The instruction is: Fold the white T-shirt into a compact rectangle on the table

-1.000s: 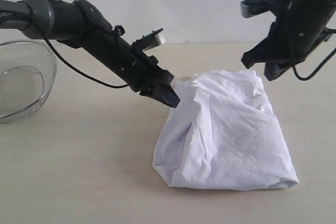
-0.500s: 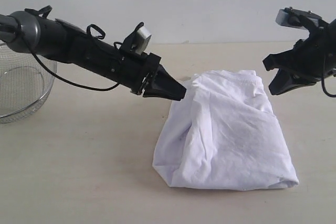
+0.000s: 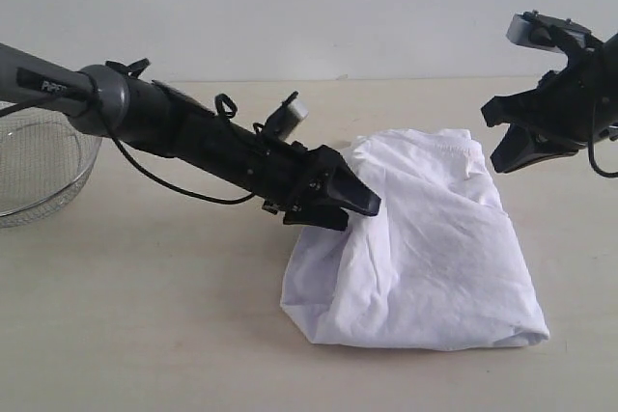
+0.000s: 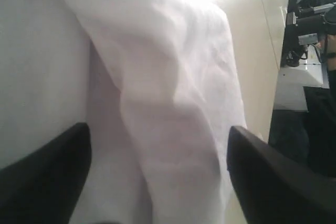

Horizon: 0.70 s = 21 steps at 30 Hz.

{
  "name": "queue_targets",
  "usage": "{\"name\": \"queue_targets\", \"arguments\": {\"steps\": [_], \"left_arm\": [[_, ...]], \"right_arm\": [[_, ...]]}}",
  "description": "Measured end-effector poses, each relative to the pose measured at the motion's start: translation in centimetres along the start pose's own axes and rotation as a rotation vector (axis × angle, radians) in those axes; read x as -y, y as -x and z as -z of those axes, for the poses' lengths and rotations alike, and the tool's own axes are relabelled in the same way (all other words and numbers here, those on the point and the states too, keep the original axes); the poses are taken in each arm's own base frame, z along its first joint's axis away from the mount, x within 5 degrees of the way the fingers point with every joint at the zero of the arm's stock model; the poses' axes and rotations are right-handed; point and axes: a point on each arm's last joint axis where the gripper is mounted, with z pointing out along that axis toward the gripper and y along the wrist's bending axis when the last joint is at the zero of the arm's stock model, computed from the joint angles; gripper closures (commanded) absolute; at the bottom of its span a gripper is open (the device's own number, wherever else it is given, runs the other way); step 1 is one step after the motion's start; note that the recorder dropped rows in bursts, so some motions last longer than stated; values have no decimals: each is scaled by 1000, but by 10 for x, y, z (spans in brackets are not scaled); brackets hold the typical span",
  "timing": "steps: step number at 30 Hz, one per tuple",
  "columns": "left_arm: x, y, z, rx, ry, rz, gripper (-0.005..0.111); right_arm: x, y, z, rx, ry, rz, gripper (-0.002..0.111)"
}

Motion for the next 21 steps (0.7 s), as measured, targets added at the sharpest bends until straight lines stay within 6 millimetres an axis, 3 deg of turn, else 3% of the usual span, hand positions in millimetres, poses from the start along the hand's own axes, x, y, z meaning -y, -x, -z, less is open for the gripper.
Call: {"name": "queue_targets", "arguments": {"steps": [5,8,11,12,21], "left_arm": [[5,3,-12,56,28,10,45],[9,9,-13,92,7,24,66],[15,18,-11,122,-2,5,96],[17,22,-10,132,-6,-5,102],[32,50,13,186,-67,-99,102]], "right_arm": [[0,0,0,1,1,-1,108],[0,0,0,1,1,-1,108],[0,0,0,1,1,1,108],[0,0,0,1,1,1,108],[0,0,0,5,-2,3,108]]}}
